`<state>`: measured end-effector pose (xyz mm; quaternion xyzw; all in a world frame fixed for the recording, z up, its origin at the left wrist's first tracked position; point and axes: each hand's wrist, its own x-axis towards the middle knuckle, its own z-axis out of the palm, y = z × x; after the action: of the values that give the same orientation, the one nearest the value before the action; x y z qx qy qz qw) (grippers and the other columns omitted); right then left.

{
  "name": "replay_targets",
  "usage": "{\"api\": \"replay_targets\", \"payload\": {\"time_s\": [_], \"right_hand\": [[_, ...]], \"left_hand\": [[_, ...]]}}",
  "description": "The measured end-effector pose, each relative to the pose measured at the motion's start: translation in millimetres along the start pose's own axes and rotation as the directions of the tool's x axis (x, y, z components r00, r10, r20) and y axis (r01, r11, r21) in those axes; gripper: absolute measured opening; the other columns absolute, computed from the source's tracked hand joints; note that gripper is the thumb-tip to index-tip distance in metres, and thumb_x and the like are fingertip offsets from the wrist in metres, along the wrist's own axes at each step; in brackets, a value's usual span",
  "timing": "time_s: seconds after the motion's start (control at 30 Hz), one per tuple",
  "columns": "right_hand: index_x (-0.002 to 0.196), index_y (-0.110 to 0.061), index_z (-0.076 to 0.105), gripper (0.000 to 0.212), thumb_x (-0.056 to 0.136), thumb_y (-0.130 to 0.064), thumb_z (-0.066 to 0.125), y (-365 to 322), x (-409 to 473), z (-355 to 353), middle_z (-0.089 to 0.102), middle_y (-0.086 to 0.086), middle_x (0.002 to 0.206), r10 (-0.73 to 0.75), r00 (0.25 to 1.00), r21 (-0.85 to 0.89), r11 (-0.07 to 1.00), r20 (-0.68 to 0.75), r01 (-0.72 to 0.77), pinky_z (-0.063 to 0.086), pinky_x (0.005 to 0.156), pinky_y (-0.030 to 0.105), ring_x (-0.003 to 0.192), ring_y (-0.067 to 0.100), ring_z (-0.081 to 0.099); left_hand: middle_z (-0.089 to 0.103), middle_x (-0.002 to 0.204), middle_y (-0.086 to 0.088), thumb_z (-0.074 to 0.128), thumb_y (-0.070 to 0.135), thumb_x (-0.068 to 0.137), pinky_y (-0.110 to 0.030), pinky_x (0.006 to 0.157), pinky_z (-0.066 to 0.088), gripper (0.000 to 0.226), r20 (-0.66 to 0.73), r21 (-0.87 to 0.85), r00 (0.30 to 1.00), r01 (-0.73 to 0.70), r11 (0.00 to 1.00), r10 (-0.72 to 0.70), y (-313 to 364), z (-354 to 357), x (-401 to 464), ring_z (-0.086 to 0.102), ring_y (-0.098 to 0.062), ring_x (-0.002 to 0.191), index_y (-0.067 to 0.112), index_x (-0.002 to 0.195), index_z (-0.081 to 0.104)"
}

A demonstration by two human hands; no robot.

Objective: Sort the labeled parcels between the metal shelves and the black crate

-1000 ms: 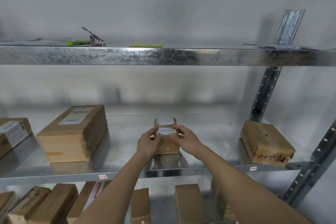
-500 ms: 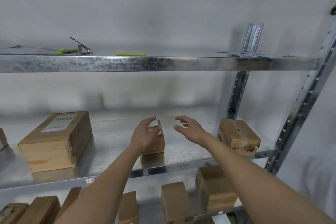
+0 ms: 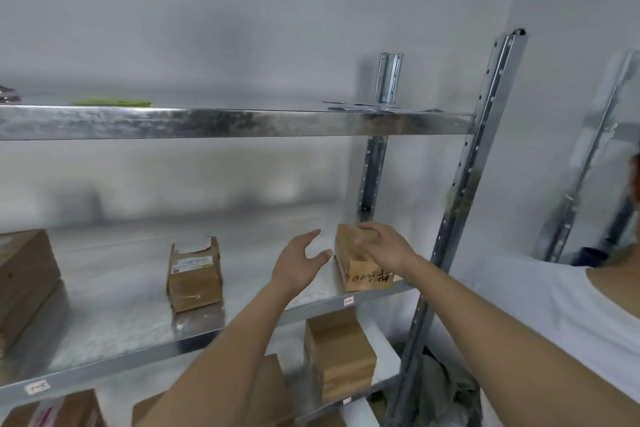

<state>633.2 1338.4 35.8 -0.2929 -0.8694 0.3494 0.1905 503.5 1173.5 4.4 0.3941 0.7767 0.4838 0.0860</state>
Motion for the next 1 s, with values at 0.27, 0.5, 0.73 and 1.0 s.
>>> {"api": "replay_targets", "payload": {"time_s": [0.27,0.5,0.73,1.0], "right_hand": [[0.151,-0.03,0.044,0.054,0.099,-0.035,0.057,55.6,3.8,1.6,0.045,0.003,0.15,0.065,0.994,0.051,0.997,-0.091,-0.06,0.048,0.089,0.028,0.116,0.02,0.057],[0.153,-0.027,0.043,0.057,0.101,-0.043,0.059,85.5,18.4,7.0,0.049,0.0,0.153,0.107,0.993,0.137,0.986,-0.048,-0.1,0.043,0.113,0.039,0.134,0.021,0.052],[0.149,-0.031,0.043,0.05,0.102,-0.027,0.06,94.3,30.1,8.6,0.055,-0.001,0.139,0.137,0.99,0.332,0.932,0.043,-0.144,0.053,0.085,0.023,0.105,0.012,0.064],[0.136,-0.037,0.052,0.037,0.1,-0.043,0.061,92.3,35.7,13.3,0.055,-0.007,0.138,0.118,0.993,0.301,0.948,-0.031,-0.104,0.057,0.098,0.038,0.112,0.017,0.064]], "left_hand": [[0.042,0.154,0.002,0.059,0.045,0.096,-0.033,0.111,0.032,0.059,0.059,0.045,0.998,0.032,0.998,-0.035,6.7,56.2,16.1,0.038,-0.021,0.14,0.031,0.149,0.041],[0.042,0.154,0.0,0.059,0.046,0.096,-0.037,0.106,0.042,0.063,0.112,-0.053,0.988,0.113,0.992,-0.106,-2.0,84.1,38.2,0.046,-0.027,0.135,0.029,0.152,0.036],[0.049,0.141,0.003,0.064,0.04,0.094,-0.01,0.07,0.046,0.064,0.146,-0.229,0.979,0.177,0.957,-0.146,-4.7,101.7,51.6,0.056,-0.014,0.108,0.031,0.151,0.037],[0.052,0.139,0.002,0.067,0.038,0.092,-0.023,0.084,0.054,0.057,0.078,-0.228,0.987,0.152,0.962,-0.137,-7.1,102.2,57.2,0.055,-0.013,0.105,0.032,0.144,0.045]]}}
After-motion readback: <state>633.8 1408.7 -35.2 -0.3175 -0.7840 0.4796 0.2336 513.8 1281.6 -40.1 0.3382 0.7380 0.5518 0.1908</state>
